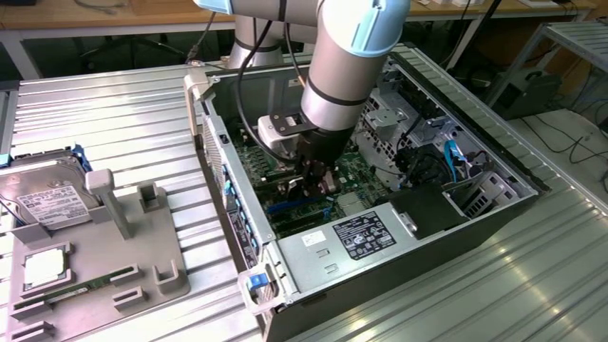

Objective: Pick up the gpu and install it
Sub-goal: 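Insert the gpu into the slot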

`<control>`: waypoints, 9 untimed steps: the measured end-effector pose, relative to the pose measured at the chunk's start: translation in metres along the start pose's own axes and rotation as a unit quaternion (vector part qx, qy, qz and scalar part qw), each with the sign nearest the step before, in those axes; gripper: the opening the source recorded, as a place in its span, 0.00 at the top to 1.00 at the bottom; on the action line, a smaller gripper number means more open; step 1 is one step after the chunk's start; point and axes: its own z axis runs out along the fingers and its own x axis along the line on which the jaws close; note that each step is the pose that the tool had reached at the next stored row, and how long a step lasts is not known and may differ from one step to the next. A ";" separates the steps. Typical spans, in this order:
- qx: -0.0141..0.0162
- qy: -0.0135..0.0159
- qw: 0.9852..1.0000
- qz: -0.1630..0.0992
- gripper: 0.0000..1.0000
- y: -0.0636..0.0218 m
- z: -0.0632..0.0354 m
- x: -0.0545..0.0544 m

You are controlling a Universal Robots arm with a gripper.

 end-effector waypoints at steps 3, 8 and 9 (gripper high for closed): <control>0.000 0.000 1.000 0.000 0.72 -0.0007 0.0000 0.000; 0.000 0.006 1.000 0.000 0.72 -0.0008 0.0001 0.000; 0.000 0.006 1.000 0.000 0.72 -0.0008 0.0001 0.000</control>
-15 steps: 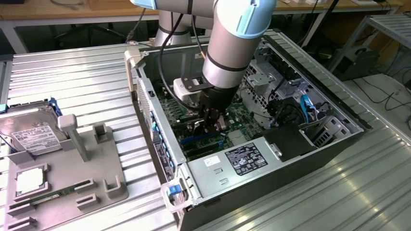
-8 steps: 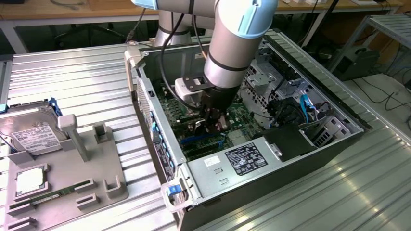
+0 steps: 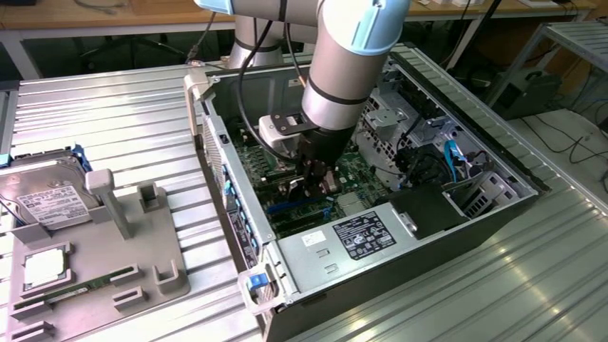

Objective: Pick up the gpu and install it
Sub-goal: 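Insert the gpu into the slot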

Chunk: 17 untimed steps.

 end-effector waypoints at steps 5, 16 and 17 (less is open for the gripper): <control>0.000 0.000 1.000 0.000 0.72 -0.0001 0.0000 0.000; 0.000 0.000 1.000 0.000 0.72 0.0000 0.0001 -0.002; 0.000 0.000 1.000 0.000 0.72 0.0000 0.0001 -0.002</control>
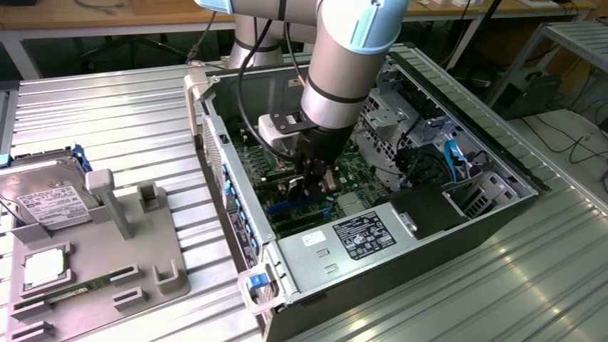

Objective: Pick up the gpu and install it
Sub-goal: 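Insert the gpu into the slot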

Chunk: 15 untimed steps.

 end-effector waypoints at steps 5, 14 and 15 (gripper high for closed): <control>0.000 0.000 1.000 0.000 0.72 0.0000 0.0001 -0.001; 0.000 0.004 1.000 0.000 0.72 0.0000 0.0001 -0.001; 0.000 0.005 1.000 0.000 0.72 0.0000 0.0001 -0.001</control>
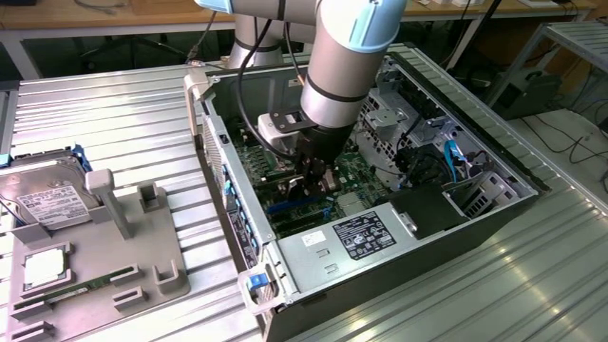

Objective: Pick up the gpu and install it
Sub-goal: 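Insert the gpu into the slot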

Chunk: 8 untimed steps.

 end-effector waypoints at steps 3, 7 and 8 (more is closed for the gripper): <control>0.000 0.000 1.000 0.000 0.72 0.0000 0.0000 0.000; 0.000 0.000 1.000 0.000 0.72 0.0000 0.0000 -0.001; 0.000 0.000 1.000 0.000 0.72 0.0000 0.0000 -0.001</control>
